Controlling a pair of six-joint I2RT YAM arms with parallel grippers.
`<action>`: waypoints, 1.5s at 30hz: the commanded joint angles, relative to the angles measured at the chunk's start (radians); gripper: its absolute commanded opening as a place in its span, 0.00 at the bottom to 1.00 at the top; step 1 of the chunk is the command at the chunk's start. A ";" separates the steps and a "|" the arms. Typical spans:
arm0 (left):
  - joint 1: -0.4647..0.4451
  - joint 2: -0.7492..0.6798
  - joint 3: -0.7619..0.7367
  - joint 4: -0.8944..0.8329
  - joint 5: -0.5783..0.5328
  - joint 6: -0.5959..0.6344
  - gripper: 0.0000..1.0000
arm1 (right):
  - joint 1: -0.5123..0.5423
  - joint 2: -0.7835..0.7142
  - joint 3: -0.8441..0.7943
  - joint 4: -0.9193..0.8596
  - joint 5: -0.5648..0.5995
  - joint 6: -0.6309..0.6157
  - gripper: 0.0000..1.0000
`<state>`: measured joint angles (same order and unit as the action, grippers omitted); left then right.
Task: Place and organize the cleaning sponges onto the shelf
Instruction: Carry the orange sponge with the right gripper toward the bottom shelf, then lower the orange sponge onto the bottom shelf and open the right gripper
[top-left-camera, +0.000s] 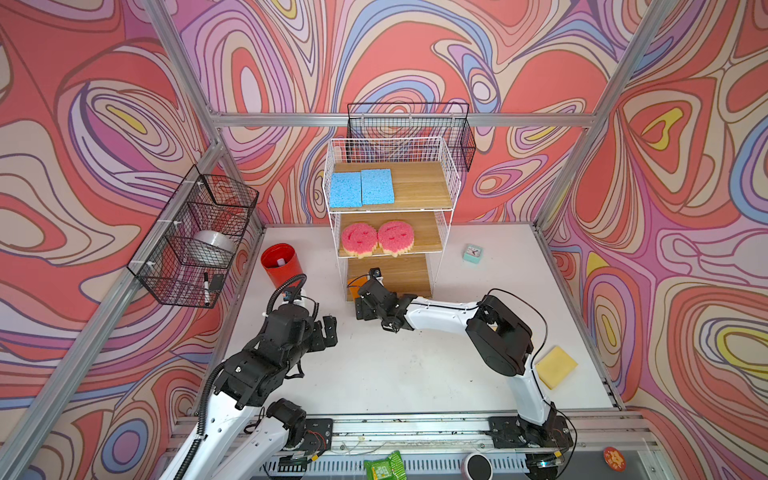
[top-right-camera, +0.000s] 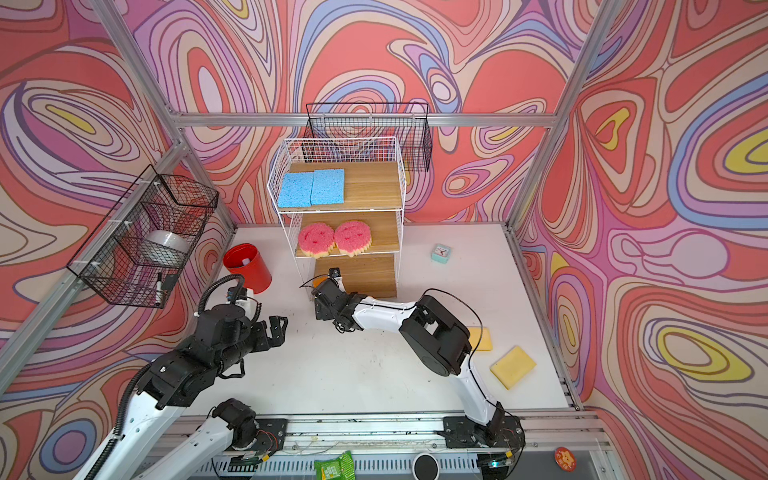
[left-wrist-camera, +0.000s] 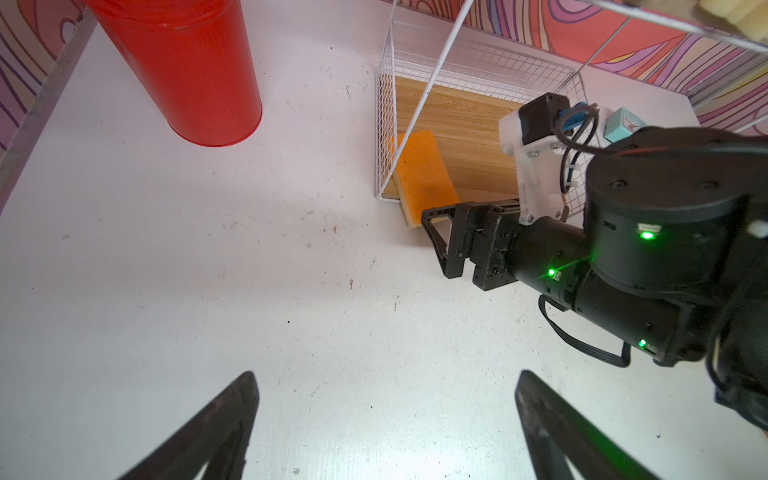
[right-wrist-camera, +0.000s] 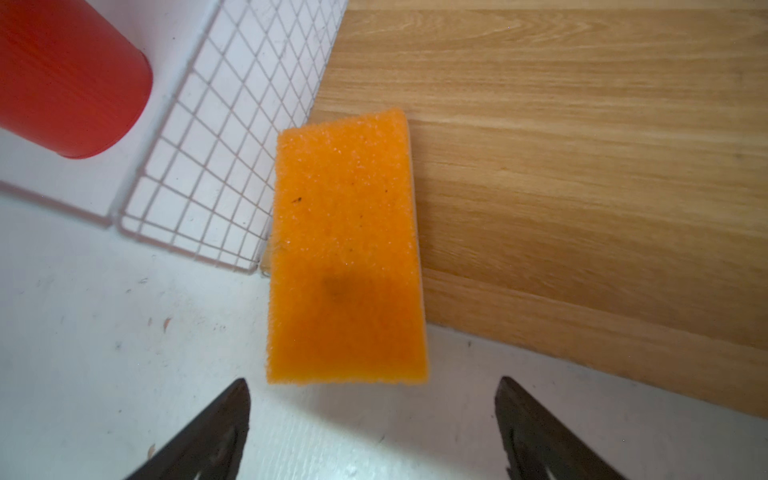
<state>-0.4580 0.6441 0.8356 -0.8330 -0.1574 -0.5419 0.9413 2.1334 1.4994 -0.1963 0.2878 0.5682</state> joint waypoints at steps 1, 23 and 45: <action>0.005 0.005 -0.011 0.012 -0.007 0.015 0.98 | 0.013 -0.042 -0.012 -0.027 -0.018 -0.045 0.91; 0.006 0.008 -0.012 0.011 -0.007 0.016 0.98 | 0.013 0.034 0.023 -0.031 -0.099 -0.016 0.12; 0.006 0.014 -0.011 0.011 -0.010 0.018 0.98 | 0.013 0.136 0.154 -0.049 -0.108 -0.038 0.13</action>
<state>-0.4572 0.6563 0.8356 -0.8330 -0.1577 -0.5343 0.9543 2.2410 1.6276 -0.2329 0.1780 0.5419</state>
